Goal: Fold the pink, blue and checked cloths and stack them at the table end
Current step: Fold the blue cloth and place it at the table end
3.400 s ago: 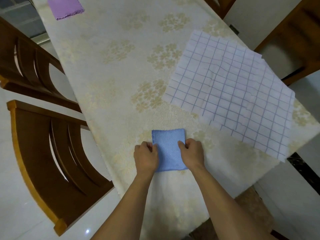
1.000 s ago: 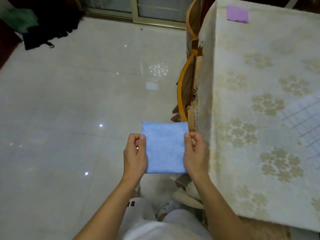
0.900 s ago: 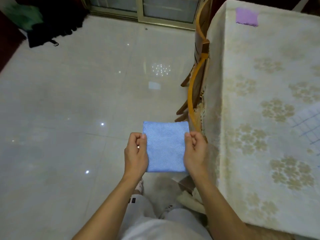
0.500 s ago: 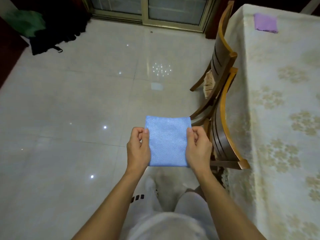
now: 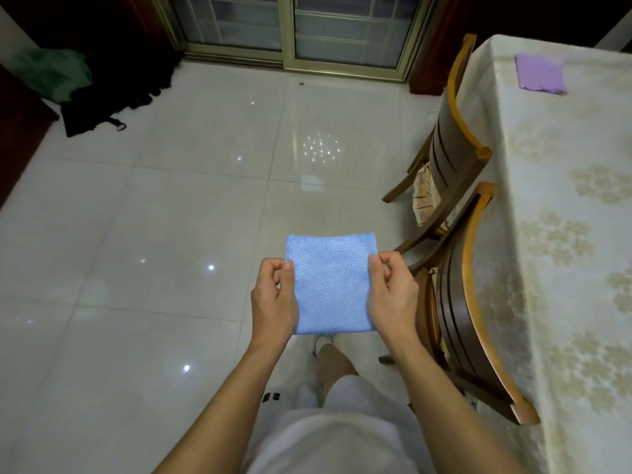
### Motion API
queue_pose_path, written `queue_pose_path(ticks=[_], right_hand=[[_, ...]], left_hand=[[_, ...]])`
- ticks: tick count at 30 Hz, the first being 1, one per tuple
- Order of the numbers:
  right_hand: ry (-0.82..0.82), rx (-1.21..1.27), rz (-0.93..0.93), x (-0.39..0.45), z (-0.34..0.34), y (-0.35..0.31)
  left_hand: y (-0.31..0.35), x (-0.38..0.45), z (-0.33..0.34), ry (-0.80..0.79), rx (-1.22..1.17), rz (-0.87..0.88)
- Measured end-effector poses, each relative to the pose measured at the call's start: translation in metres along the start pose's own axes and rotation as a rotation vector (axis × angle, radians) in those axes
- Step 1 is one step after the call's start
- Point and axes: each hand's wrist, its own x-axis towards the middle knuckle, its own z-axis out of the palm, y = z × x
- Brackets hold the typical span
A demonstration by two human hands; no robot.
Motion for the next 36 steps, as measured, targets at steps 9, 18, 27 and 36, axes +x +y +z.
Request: queue_pose_path(ticks=[9,18,27,36], right_hand=[[-0.013,0.039,0.002,0.138,0.018,-0.032],[0.015,0.076,0.013,0.245,0.018,-0.051],[0.056,0.059,0.043,0.329,0.036,-0.061],[0.151,0.069,0.061,0.442,0.071,-0.104]], left_hand=[[0.052,0.119,0.043,0.031,0.015,0.005],[0.092,0.212,0.090,0.014,0.016,-0.015],[0.120,0.293,0.118,-0.025,-0.016,0.009],[0.151,0.436,0.145,-0.115,-0.026,0.023]])
